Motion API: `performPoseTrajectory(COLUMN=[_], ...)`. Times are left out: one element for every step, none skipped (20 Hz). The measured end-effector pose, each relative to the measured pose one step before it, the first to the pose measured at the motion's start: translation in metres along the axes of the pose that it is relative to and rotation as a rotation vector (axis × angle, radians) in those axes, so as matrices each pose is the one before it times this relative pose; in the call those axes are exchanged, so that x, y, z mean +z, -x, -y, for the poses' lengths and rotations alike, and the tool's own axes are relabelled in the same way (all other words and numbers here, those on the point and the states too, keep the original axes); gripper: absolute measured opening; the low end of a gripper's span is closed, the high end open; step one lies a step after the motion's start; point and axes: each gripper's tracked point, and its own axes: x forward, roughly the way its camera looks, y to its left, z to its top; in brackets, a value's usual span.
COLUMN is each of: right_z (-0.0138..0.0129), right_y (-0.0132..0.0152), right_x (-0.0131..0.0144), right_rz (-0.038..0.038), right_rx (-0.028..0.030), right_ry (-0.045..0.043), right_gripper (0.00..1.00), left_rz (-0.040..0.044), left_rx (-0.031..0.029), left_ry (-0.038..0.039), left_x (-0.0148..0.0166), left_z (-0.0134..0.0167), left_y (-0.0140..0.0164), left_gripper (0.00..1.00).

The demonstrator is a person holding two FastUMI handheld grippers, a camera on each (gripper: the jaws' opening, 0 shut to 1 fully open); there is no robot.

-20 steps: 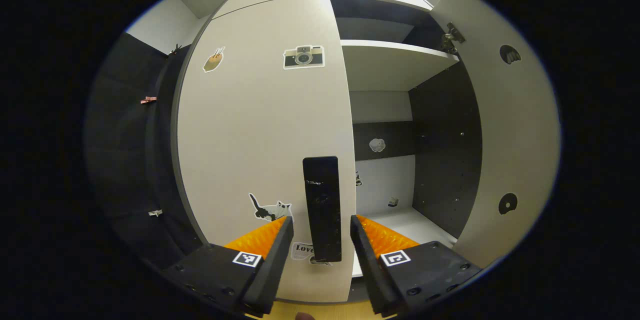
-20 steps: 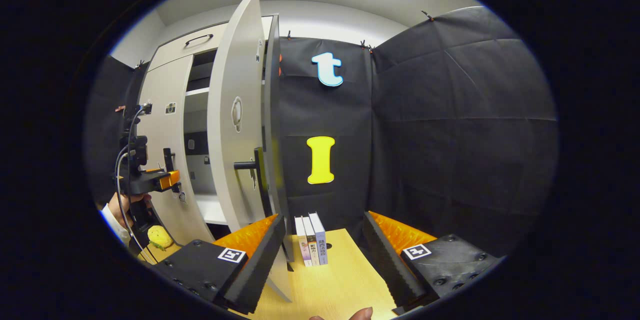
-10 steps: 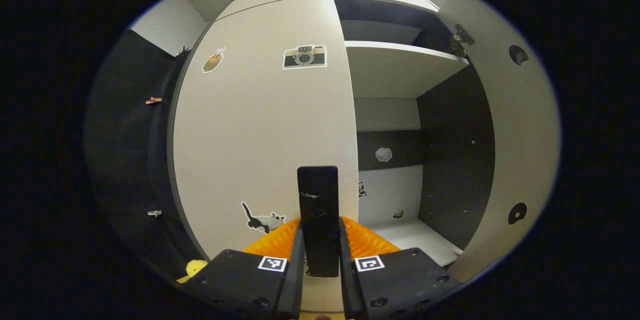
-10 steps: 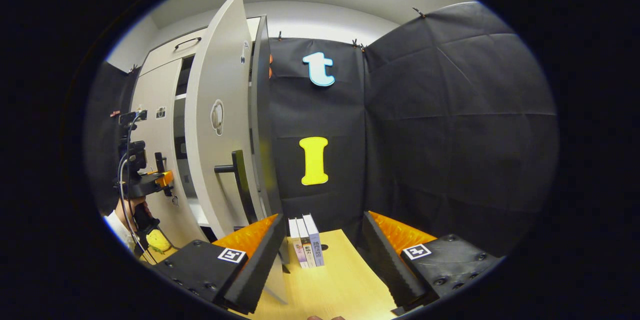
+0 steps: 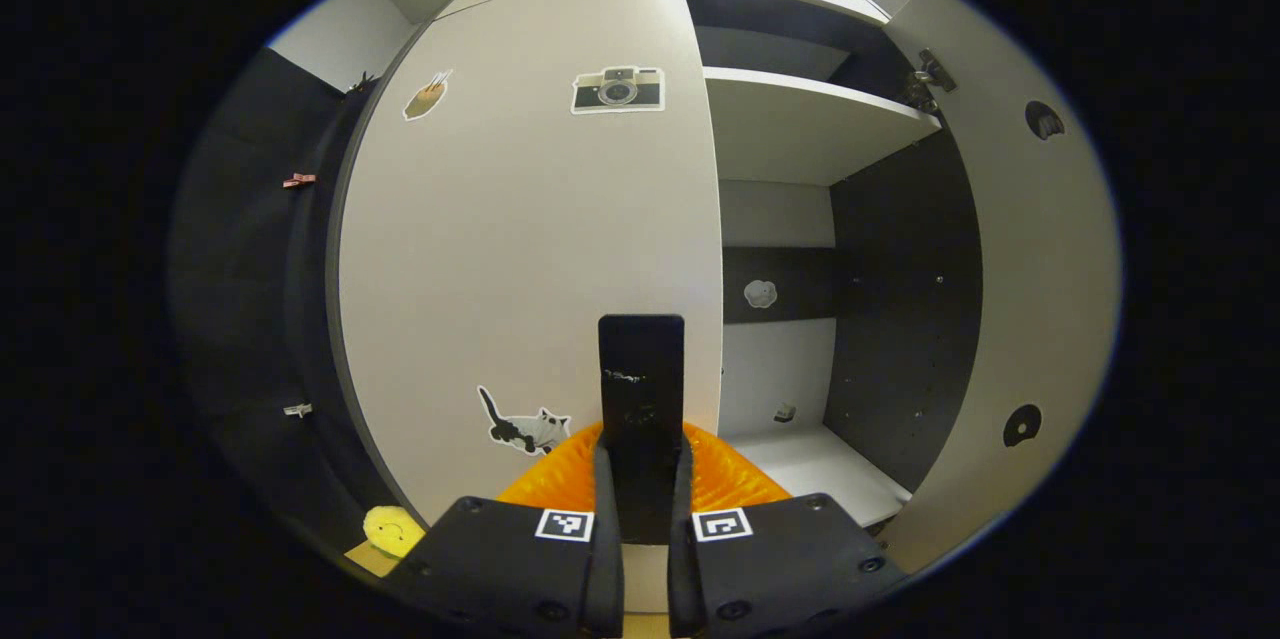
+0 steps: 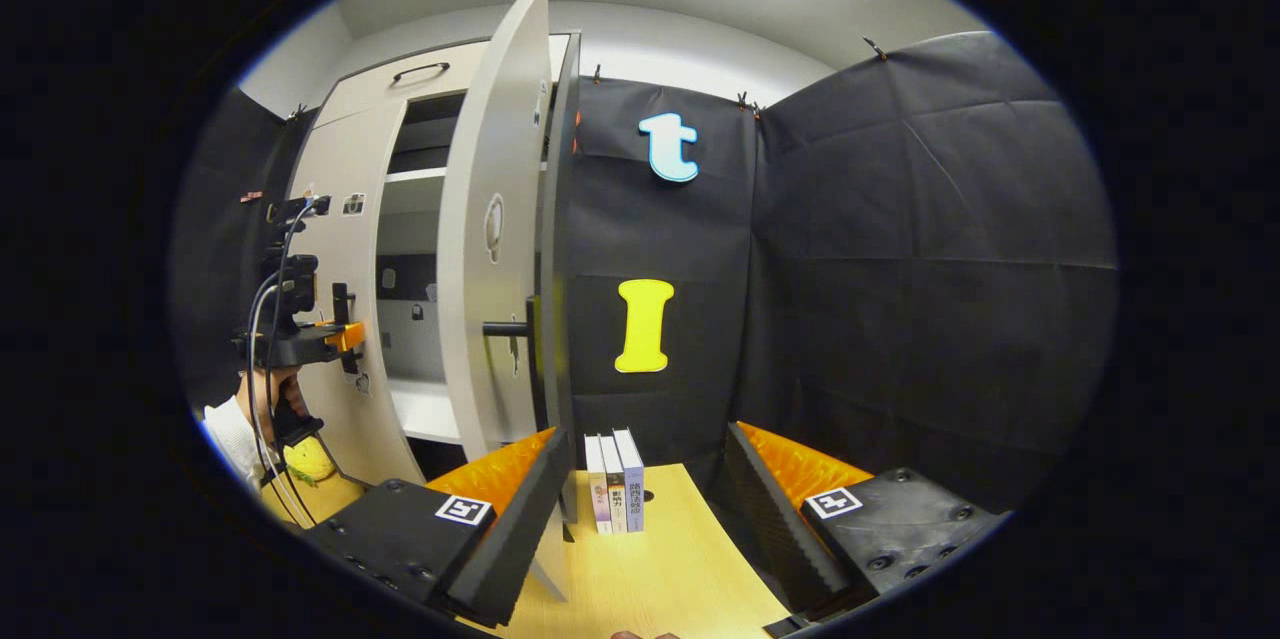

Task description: Open the right door of the double-door shoe cabinet with the right hand, and open the left door with the left hand.

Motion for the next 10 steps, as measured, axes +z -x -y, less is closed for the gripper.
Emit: performPoseTrajectory(right_z=[-0.00052,-0.00225,-0.00314,-0.00578,-0.00558,-0.0055,-0.00603,-0.00571,-0.00652,-0.00753], right_y=[0.00039,0.00026,0.00215,0.00687,0.00572,0.00237,0.00209,0.00051,0.00104,0.00123], right_x=[0.00302,0.00241,0.00098,0.00043,0.00102,0.00142,0.00163,0.0012,0.00088,0.0011], right_rz=[0.00899,0.00757,0.0051,0.00329,0.00173,0.00149,0.00144,0.00212,0.00089,0.00303], right_rx=[-0.0026,-0.0034,-0.0006,0.00294,0.00598,0.00549,0.00738,0.00718,0.00924,0.00743], right_ry=[0.00422,0.00028,-0.00591,-0.01027,-0.0112,-0.00926,-0.00645,-0.00383,-0.00031,0.00327], right_gripper=[0.99,0.99,0.99,0.99,0.99,0.99,0.99,0.99,1.0,0.99], left_rz=[-0.00253,-0.00238,-0.00025,-0.00031,0.00072,-0.001,-0.00136,-0.00614,-0.00733,-0.0068], left_rx=[-0.0141,-0.01356,-0.00618,-0.00339,-0.00239,-0.00412,-0.00602,-0.00776,-0.00869,-0.00732], left_ry=[0.00986,0.00636,0.00321,-0.00141,0.00115,0.00667,0.00979,0.00784,0.00177,-0.00065], left_x=[-0.00019,-0.00025,0.00047,0.00275,-0.00089,-0.00159,0.00012,-0.00006,-0.00067,-0.00262], left_z=[-0.0011,-0.00122,-0.00195,-0.00312,-0.00347,-0.00398,-0.00441,-0.0048,-0.00331,-0.00291], left_y=[0.00423,0.00487,0.00658,0.0078,0.00704,0.00948,0.00727,0.00464,0.00768,0.00924], left_gripper=[0.22,0.2,0.2,0.21,0.2,0.2,0.2,0.2,0.19,0.19])
